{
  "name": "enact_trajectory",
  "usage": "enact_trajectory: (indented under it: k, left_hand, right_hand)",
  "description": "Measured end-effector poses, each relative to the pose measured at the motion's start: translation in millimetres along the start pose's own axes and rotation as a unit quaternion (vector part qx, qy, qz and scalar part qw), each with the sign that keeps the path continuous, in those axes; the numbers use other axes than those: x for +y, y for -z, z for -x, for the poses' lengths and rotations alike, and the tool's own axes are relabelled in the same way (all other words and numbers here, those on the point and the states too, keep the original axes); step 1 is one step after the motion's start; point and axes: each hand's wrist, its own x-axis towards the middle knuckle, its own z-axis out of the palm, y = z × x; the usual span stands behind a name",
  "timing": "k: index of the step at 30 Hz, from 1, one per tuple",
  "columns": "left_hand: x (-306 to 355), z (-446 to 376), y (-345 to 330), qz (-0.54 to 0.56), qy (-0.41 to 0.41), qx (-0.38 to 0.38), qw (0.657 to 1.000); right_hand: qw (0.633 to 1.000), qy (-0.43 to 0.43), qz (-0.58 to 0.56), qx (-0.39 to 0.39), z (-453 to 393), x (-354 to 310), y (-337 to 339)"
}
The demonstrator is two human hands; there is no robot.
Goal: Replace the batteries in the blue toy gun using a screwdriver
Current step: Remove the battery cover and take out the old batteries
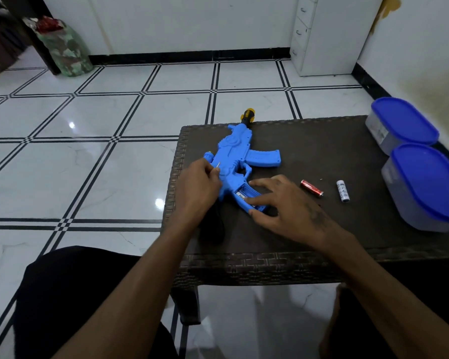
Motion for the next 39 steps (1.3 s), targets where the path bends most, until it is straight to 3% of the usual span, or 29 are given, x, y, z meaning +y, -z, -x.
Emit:
enact_trajectory:
  k: [4,7,10,13,17,20,22,24,26,29,31,34,37,39]
  left_hand:
    - [4.9,-1.1,4.7,0.038,0.029,-0.018,0.999]
    - [10.8,3.4,9.7,0.168,0.075,-0.037,0.982]
    - [24.2,10.4,16.2,0.373,0.126,-0.055,0.917]
    - [42.2,14.5,22.2,0.518,0.156,-0.066,0.838]
    - [54.1,13.6,18.0,0.614,0.209,-0.09,0.755]
    - [52.5,13.0,10.9,0.675,0.251,-0.105,0.686]
    - [51.1,13.0,8.3,0.694,0.263,-0.107,0.661]
    - [49.2,14.9,8.1,0.667,0.255,-0.115,0.69]
    - [44.5,17.9,9.1,0.564,0.224,-0.117,0.786]
    - [30.1,22.9,13.3,0.318,0.116,-0.1,0.936]
    - [18.9,25.1,16.2,0.153,0.036,-0.053,0.986]
    - [6.5,32.0,21.1,0.005,-0.052,0.015,0.999]
    - [-11.4,30.6,16.0,-0.054,-0.155,-0.005,0.986]
    - [-19.7,28.5,11.2,-0.063,-0.18,-0.028,0.981]
  right_hand:
    - [1.0,-0.005,0.002,0.011,0.5,0.4,2.6]
    - [0.998,-0.01,-0.014,0.058,1.6,-2.9,5.8]
    - [0.986,-0.039,-0.113,0.12,2.3,-11.6,10.0]
    - [0.958,-0.089,-0.254,0.101,2.3,-24.2,12.7]
    - [0.913,-0.134,-0.38,0.062,1.2,-33.3,12.0]
    - [0.891,-0.142,-0.423,0.087,-1.5,-31.0,11.2]
    - [0.878,-0.142,-0.445,0.104,-3.1,-30.7,12.6]
    - [0.861,-0.153,-0.465,0.137,-5.0,-31.6,13.6]
    - [0.83,-0.19,-0.491,0.184,-8.6,-30.8,13.5]
    - [0.78,-0.233,-0.522,0.254,-15.0,-23.9,14.7]
    - [0.764,-0.25,-0.516,0.296,-18.4,-16.2,18.2]
    - [0.78,-0.251,-0.474,0.321,-19.5,-4.8,24.3]
    - [0.822,-0.245,-0.403,0.318,-17.3,0.5,32.2]
    - [0.848,-0.235,-0.358,0.312,-16.9,2.9,34.1]
